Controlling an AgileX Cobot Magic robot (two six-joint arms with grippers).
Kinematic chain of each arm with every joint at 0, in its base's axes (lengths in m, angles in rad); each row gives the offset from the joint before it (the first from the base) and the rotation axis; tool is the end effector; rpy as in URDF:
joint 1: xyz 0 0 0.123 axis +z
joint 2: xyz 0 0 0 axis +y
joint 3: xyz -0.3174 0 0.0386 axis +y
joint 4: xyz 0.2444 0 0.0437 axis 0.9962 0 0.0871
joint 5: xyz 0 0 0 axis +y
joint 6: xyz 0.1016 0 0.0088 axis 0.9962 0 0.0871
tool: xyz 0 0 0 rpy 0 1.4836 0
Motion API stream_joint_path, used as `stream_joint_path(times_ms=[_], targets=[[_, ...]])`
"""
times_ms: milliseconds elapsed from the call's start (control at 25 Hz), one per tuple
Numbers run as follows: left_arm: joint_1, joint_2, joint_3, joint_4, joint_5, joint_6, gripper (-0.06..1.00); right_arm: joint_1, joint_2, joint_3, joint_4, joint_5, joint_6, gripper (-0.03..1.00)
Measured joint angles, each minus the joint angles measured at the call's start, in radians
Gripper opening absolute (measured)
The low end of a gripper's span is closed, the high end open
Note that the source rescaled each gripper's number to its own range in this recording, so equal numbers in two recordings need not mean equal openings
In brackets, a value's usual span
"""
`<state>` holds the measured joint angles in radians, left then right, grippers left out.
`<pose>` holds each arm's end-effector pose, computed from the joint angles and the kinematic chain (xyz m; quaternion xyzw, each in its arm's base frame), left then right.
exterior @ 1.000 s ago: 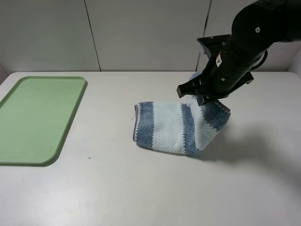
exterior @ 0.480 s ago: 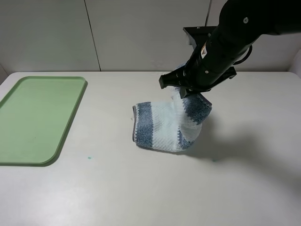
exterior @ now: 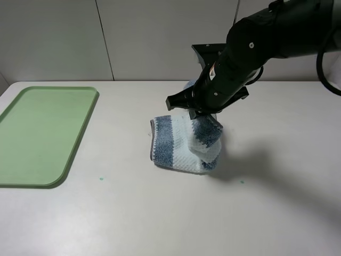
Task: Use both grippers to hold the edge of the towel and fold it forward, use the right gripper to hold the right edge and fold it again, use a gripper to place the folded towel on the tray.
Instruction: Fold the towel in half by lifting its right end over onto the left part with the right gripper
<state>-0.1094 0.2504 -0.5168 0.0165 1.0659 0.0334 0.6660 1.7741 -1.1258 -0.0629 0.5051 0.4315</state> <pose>0.0036 0.0011 0.2788 0.0655 0.9069 -0.0076 0.4162 0.2947 0.2276 0.2241 -0.1359 0.9585 0.1117 0.2241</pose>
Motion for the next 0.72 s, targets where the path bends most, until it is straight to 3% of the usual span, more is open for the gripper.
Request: stream_joint_path(times_ms=[720], targets=[[0.0,0.0,0.0,0.0,0.0,0.0,1.0,0.0,0.109,0.0,0.021,-0.149,0.001,0.08]])
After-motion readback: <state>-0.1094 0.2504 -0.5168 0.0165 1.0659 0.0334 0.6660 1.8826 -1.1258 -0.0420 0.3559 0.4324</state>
